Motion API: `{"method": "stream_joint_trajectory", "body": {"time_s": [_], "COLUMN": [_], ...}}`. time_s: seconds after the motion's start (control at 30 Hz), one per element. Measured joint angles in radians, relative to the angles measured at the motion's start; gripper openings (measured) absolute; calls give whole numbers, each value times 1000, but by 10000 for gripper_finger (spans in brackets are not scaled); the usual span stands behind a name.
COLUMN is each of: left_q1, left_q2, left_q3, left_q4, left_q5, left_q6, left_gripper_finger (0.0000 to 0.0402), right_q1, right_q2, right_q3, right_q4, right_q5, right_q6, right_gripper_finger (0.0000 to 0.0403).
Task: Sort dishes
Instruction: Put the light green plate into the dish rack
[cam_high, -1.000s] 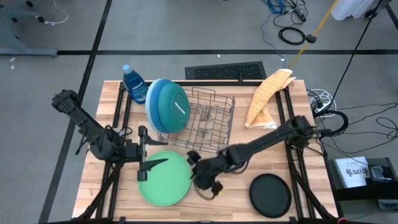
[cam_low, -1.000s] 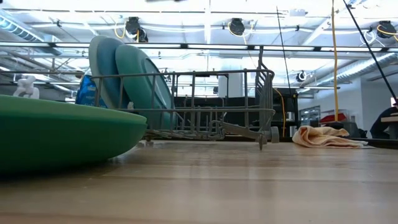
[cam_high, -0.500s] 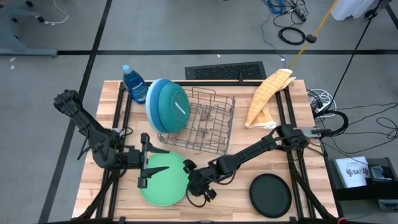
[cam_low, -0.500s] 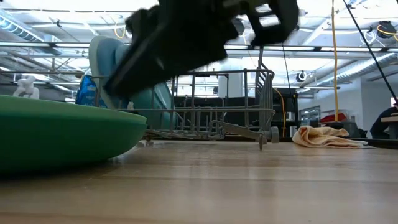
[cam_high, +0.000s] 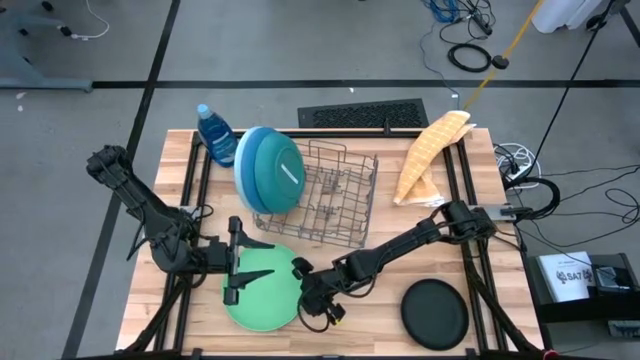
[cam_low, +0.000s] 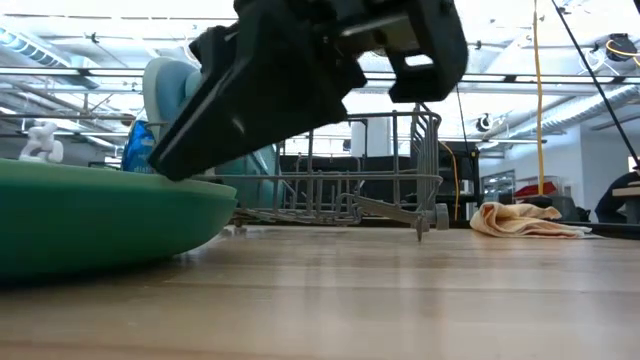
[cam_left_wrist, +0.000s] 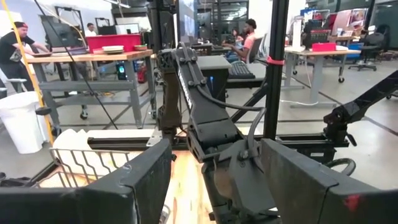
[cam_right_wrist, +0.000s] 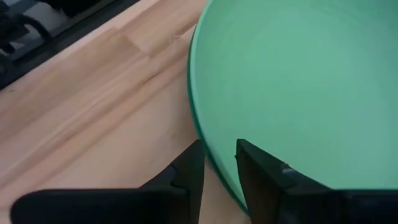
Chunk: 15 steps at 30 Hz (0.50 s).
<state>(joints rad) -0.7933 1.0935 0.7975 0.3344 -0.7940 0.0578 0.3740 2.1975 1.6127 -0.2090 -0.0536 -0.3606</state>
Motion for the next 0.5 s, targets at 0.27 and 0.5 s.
{"method": "stream_joint_trajectory", "body": {"time_s": [0.27, 0.5], "left_q1": [0, 0], "left_q2": [0, 0], "left_q3": [0, 0], "left_q4": [-1, 0], "left_q5": [0, 0], "left_q6": [0, 0], "left_gripper_finger": [242, 242], "right_q1": [-2, -2], "right_q2": [0, 10], "right_q3": [0, 0], "right_q4": [-8, -9], "right_q5": [-5, -5], "right_q6": [-26, -29], "right_gripper_finger": [79, 79]}}
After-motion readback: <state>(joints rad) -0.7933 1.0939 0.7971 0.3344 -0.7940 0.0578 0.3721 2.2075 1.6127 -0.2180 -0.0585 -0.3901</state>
